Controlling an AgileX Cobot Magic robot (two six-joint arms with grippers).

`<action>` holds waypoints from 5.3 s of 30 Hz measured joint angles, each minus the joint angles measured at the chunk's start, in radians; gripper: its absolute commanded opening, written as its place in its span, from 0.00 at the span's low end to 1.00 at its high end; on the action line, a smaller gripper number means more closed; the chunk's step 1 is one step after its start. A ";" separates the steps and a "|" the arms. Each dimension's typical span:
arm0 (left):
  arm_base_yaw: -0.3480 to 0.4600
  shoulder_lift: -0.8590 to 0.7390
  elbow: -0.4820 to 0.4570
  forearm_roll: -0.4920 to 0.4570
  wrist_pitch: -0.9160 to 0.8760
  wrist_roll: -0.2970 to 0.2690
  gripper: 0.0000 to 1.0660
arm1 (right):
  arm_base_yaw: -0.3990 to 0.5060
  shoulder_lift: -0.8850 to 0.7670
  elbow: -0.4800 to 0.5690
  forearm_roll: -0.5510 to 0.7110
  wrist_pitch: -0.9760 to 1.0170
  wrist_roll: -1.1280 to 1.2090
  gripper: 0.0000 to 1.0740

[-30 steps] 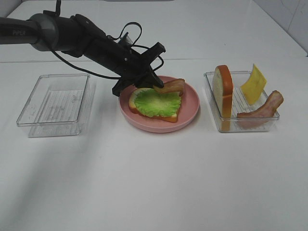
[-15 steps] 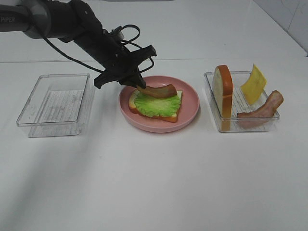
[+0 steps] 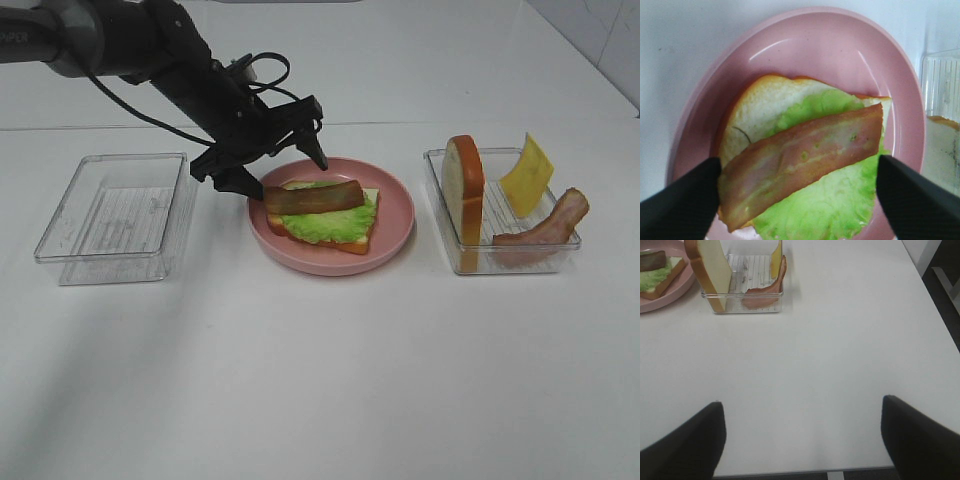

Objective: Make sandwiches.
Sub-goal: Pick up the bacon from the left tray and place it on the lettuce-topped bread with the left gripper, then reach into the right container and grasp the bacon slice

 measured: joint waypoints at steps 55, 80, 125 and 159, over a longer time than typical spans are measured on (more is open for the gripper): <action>0.155 -0.692 0.220 0.643 0.469 0.023 0.90 | 0.000 0.000 0.000 0.000 0.000 0.000 0.77; 0.401 -1.639 1.174 0.637 0.254 0.038 0.90 | 0.000 0.000 0.000 0.000 0.000 0.000 0.77; 0.401 -2.383 1.389 0.527 0.332 0.174 0.90 | 0.000 0.000 0.000 0.001 0.000 0.000 0.77; 0.401 -2.383 1.389 0.527 0.332 0.174 0.90 | 0.000 0.000 0.000 0.001 0.000 0.000 0.77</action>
